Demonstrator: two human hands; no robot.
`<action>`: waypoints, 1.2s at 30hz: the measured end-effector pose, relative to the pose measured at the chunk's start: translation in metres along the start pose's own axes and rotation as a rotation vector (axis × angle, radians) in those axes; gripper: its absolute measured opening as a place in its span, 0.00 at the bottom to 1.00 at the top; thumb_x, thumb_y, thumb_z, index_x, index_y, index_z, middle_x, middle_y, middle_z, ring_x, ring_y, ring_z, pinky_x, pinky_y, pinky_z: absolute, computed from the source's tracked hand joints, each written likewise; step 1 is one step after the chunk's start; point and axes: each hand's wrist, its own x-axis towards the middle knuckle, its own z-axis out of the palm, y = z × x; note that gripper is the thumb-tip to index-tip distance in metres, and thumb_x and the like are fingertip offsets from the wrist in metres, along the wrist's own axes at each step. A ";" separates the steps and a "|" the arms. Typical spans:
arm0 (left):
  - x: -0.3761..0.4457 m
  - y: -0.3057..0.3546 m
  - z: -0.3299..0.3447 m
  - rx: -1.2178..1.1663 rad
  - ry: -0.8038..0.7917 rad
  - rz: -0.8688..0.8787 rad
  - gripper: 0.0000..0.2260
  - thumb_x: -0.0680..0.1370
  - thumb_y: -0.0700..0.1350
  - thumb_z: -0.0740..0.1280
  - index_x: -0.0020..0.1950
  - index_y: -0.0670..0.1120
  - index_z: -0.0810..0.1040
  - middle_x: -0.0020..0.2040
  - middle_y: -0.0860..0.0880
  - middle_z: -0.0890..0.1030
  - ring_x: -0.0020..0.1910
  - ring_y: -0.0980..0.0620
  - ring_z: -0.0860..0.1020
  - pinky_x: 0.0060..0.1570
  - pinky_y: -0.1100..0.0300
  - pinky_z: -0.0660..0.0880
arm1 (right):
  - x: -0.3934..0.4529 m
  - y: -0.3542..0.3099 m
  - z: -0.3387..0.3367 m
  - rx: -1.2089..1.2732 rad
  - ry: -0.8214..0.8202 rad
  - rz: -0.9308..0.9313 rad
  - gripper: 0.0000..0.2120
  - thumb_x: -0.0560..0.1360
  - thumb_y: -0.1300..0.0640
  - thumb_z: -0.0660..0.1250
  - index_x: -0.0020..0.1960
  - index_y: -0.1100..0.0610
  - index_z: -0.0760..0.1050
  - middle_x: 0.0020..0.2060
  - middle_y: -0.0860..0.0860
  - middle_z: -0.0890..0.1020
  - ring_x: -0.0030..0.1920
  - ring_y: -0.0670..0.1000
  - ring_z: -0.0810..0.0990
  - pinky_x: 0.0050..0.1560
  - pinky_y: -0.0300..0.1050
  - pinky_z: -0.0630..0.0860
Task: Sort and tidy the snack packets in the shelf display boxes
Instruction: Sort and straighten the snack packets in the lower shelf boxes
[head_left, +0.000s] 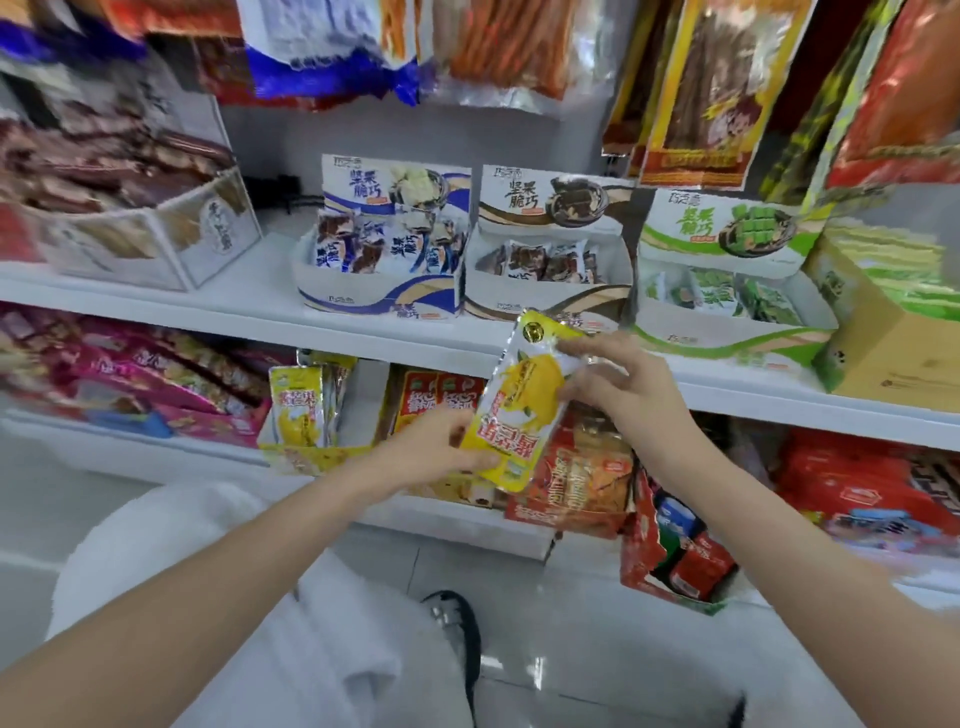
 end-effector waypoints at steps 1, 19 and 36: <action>-0.002 -0.004 -0.010 0.032 -0.010 -0.019 0.12 0.73 0.41 0.70 0.56 0.44 0.78 0.56 0.49 0.81 0.52 0.55 0.79 0.57 0.57 0.74 | -0.002 0.000 0.006 0.022 -0.040 0.020 0.15 0.76 0.69 0.61 0.48 0.50 0.77 0.52 0.56 0.75 0.41 0.53 0.82 0.46 0.44 0.80; -0.048 -0.157 -0.136 0.578 0.026 -0.576 0.19 0.78 0.46 0.62 0.66 0.39 0.69 0.65 0.42 0.72 0.63 0.44 0.71 0.58 0.57 0.68 | 0.077 0.027 0.246 -0.314 -0.318 -0.020 0.16 0.75 0.65 0.60 0.62 0.61 0.74 0.62 0.54 0.73 0.61 0.51 0.72 0.51 0.28 0.63; -0.055 -0.188 -0.130 0.505 0.184 -0.526 0.25 0.77 0.42 0.61 0.73 0.43 0.60 0.74 0.43 0.58 0.70 0.43 0.64 0.66 0.51 0.65 | 0.110 0.084 0.291 -0.655 -0.663 0.159 0.25 0.79 0.53 0.57 0.74 0.50 0.55 0.75 0.56 0.52 0.74 0.59 0.53 0.72 0.50 0.55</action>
